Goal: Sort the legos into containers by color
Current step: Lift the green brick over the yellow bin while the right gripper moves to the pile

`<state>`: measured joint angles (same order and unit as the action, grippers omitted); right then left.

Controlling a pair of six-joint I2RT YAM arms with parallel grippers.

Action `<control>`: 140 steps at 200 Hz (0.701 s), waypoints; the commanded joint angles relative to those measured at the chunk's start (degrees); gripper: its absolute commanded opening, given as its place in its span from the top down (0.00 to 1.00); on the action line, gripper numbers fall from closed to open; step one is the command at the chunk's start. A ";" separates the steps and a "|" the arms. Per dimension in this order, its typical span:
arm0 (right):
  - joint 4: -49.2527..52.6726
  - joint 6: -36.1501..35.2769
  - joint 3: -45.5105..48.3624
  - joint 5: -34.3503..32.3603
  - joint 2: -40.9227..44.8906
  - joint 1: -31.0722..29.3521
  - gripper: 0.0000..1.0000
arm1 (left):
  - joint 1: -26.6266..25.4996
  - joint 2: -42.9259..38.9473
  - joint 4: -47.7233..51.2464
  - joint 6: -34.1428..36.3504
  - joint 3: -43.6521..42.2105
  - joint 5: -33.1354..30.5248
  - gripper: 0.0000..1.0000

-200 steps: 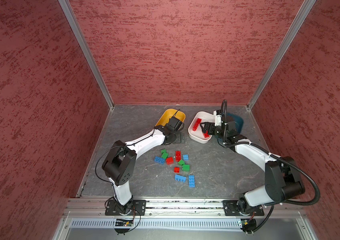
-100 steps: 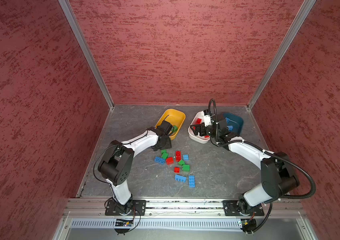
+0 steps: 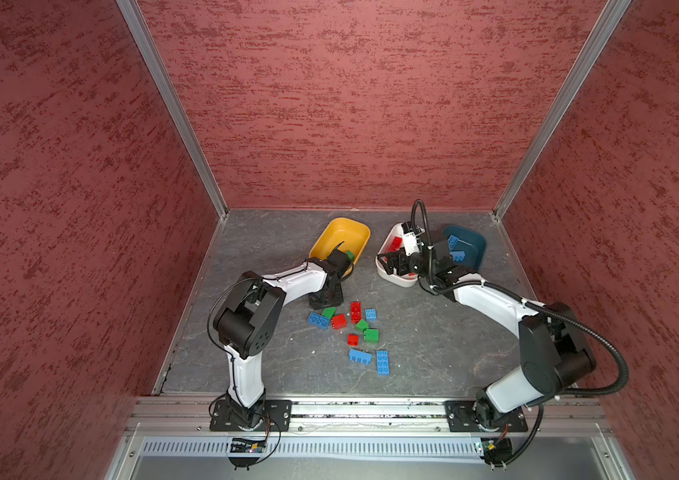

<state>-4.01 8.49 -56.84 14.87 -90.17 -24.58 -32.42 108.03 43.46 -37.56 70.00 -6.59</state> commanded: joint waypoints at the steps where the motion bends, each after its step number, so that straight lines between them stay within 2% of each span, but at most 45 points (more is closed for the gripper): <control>1: 0.02 -3.01 -1.41 2.83 -0.98 -1.81 0.08 | -0.01 0.79 -0.37 -0.14 0.95 -1.91 0.59; 11: -0.61 -3.89 -0.82 3.46 -1.23 -2.80 0.08 | 0.00 0.96 -0.53 -0.30 0.86 -2.22 0.60; 33: -0.78 -5.35 -0.25 3.61 -2.22 -4.82 0.08 | 0.08 0.21 -1.33 -0.10 0.59 -2.33 0.69; 55: -0.04 -6.25 -0.30 3.93 -3.47 -6.40 0.09 | 0.21 -1.31 -2.10 0.12 0.17 -2.93 0.73; 85: -0.24 -6.34 -0.22 4.37 -4.90 -8.00 0.09 | 0.49 -4.68 -3.55 -0.23 -1.31 -4.05 0.75; 111: -0.99 -6.18 -0.56 4.97 -6.12 -9.07 0.09 | 2.31 -8.16 -4.96 -0.56 -1.63 -0.48 0.75; 140: -0.15 -7.69 -1.65 4.51 -7.20 -9.51 0.09 | 3.57 -9.92 -4.64 -0.13 0.59 0.55 0.75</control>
<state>-3.99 3.73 -56.84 18.70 -96.42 -33.56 -29.89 99.98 39.99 -37.74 68.64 -7.49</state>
